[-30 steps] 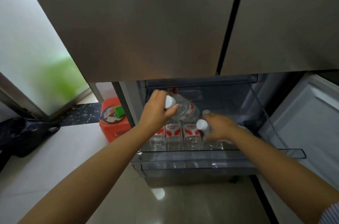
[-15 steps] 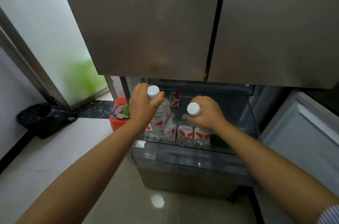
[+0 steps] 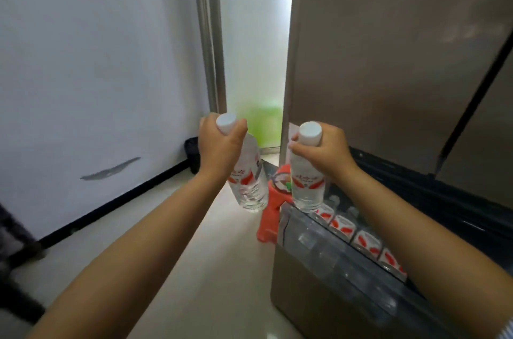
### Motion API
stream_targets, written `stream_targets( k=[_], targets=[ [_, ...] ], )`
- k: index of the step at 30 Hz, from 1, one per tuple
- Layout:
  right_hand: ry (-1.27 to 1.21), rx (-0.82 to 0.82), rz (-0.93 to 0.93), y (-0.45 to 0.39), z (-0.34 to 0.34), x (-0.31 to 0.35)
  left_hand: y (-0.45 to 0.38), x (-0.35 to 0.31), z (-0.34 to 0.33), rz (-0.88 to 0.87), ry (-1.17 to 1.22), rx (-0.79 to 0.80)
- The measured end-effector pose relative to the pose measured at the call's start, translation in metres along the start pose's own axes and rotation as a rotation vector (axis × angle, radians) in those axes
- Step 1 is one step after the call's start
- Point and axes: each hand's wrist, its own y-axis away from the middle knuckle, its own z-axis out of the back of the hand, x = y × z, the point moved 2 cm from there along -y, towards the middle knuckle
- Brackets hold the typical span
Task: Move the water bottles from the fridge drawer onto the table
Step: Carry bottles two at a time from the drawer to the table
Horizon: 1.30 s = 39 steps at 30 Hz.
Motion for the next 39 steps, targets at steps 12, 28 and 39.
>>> stream_targets(
  k=[12,28,39],
  targets=[
    [-0.349,0.453,0.091,-0.003,-0.248,0.143,-0.026,0.065,0.274,0.04,-0.246,-0.269],
    [-0.458,0.761,0.248,0.036,-0.602,0.357,-0.082,0.17,0.622,0.197,-0.759,-0.489],
    [-0.255,0.847,0.343,-0.029,-0.808,0.427,-0.198,0.26,0.799,0.248,-0.988,-0.552]
  ],
)
